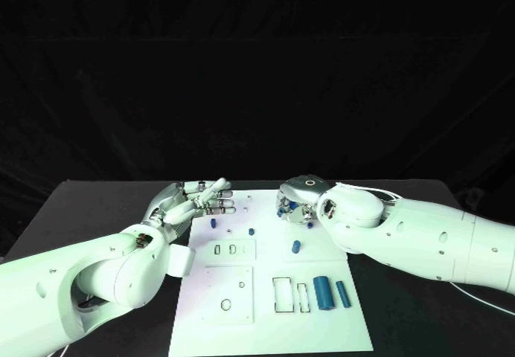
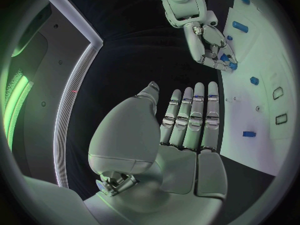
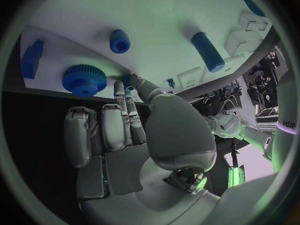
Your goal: Assemble the parts on the task board
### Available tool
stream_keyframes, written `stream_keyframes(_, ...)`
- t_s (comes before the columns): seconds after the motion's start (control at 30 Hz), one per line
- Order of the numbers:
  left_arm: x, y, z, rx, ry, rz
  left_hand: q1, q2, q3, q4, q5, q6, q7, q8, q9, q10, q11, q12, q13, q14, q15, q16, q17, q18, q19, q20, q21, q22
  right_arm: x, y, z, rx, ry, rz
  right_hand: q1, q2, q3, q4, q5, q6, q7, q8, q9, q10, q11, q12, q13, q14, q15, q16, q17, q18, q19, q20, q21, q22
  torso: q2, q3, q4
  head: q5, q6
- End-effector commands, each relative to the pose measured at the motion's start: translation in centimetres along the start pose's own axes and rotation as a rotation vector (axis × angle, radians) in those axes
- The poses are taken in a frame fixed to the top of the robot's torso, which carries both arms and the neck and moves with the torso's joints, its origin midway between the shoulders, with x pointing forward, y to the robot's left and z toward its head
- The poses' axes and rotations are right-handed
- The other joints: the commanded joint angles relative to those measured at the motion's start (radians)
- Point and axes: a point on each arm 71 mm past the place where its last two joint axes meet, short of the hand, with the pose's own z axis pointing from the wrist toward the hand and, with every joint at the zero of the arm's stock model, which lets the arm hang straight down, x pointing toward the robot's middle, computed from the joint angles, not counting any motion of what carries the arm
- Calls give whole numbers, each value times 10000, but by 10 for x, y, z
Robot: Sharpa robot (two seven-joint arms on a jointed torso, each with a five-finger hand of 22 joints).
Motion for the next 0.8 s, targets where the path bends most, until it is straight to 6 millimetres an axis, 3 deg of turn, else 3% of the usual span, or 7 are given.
stream_keyframes(0.03, 2, -1, 0, 51, 198, -36, 82, 17, -47, -7, 35, -37, 22, -38, -14, -33, 15, -58, -15, 35, 21, -58, 12, 50, 74, 11, 45, 15, 1, 1, -1, -17, -142, 21, 92, 173, 88, 15, -71, 165, -50, 115, 136, 139, -15, 67, 43, 373, -92, 39, 1, -208, 111, -18, 72, 806, 17, -6, 11, 0, 18)
stream_keyframes(0.27, -4, -1, 1, 26, 42, 7, 127, 44, -75, -32, 35, -49, 42, -92, -31, -53, 39, -134, -23, -66, 60, -161, 8, 24, -26, 32, 7, -12, -8, 3, -3, -158, -1181, 547, 147, 141, 128, 36, -124, 252, -92, 180, 225, 273, -71, 139, 113, 367, -140, 55, -3, -252, 238, -69, 190, 1021, 26, 4, 25, 90, 126)
stream_keyframes(0.4, -7, -1, 2, 4, -7, -40, 145, 61, -101, -41, 35, -34, 48, -117, -36, -36, 47, -169, -21, -129, 80, -232, 6, 12, -128, 65, -38, -39, -15, 4, 1, -70, -1736, 940, 212, 115, 183, 31, -27, 257, -94, 198, 285, 285, -85, 148, 148, 331, -159, -17, -133, -187, 41, -96, 35, 737, 49, -15, 19, 147, 243)
stream_keyframes(0.63, -7, 0, 2, 6, 2, -97, 147, 64, -102, -41, 35, -32, 49, -118, -36, -34, 47, -171, -21, -128, 80, -233, 7, 12, -133, 67, -40, -40, -20, 7, 13, 45, -2136, 1195, 212, 79, 208, 49, 29, 204, -63, 176, 311, 228, -61, 115, 151, 328, -149, -8, -124, -189, 38, -100, 37, 747, 74, -14, 35, 144, 321)
stream_keyframes(0.8, -5, 0, 2, 6, 68, -138, 147, 64, -102, -41, 35, -32, 49, -118, -36, -34, 47, -171, -21, -128, 80, -233, 7, 12, -133, 67, -40, -40, -21, 13, 23, 26, -2261, 1259, 208, 65, 216, 61, 43, 173, -47, 161, 319, 220, -53, 110, 156, 331, -143, 6, -106, -197, 57, -99, 55, 781, 95, -23, 60, 146, 310)
